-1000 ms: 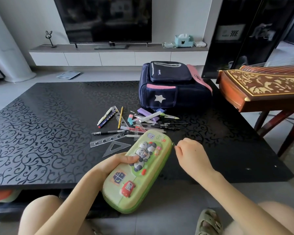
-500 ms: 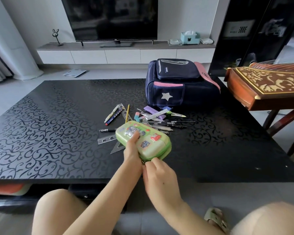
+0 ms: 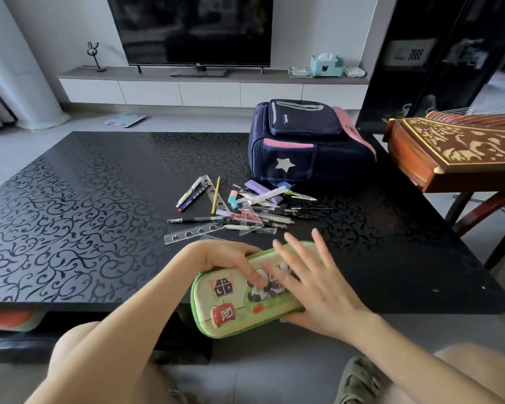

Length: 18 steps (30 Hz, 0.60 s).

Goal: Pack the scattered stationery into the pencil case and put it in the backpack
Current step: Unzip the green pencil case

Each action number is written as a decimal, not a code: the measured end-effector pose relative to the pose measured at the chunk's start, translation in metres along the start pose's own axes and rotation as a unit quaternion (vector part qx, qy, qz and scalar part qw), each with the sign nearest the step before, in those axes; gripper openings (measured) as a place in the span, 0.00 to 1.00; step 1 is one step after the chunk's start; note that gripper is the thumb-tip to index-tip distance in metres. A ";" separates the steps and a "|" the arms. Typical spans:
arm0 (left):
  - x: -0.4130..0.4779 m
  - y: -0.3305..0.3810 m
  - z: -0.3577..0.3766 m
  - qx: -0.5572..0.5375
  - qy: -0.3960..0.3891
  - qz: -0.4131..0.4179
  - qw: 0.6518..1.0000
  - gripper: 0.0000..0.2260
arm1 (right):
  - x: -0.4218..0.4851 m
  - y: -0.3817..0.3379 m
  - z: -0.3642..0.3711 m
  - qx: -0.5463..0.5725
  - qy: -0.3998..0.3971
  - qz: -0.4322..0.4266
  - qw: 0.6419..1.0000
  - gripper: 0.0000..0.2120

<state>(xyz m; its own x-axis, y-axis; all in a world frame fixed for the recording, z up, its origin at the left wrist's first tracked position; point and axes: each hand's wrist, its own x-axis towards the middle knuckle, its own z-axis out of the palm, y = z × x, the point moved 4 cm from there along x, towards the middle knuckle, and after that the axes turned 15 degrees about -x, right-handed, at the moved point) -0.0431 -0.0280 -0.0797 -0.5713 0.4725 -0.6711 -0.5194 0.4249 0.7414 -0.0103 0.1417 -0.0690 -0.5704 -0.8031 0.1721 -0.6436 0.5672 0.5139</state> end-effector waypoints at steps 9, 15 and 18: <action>0.023 0.016 -0.009 0.224 0.202 0.095 0.949 0.26 | 0.010 0.019 0.060 0.097 -0.098 0.033 0.990 0.40; 0.005 -0.018 -0.023 0.087 0.246 0.145 0.955 0.23 | 0.016 0.057 0.067 0.272 -0.246 0.071 0.928 0.34; -0.009 -0.022 -0.036 -0.050 0.317 0.192 0.927 0.15 | 0.030 0.090 0.058 0.325 -0.188 0.141 0.916 0.21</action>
<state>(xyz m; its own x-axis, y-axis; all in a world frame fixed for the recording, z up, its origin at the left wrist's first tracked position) -0.0495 -0.0698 -0.0904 -0.9689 0.0113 -0.2473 -0.2380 0.2314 0.9433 -0.1155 0.1791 -0.0664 -0.8176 -0.5575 -0.1440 -0.5415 0.8295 -0.1370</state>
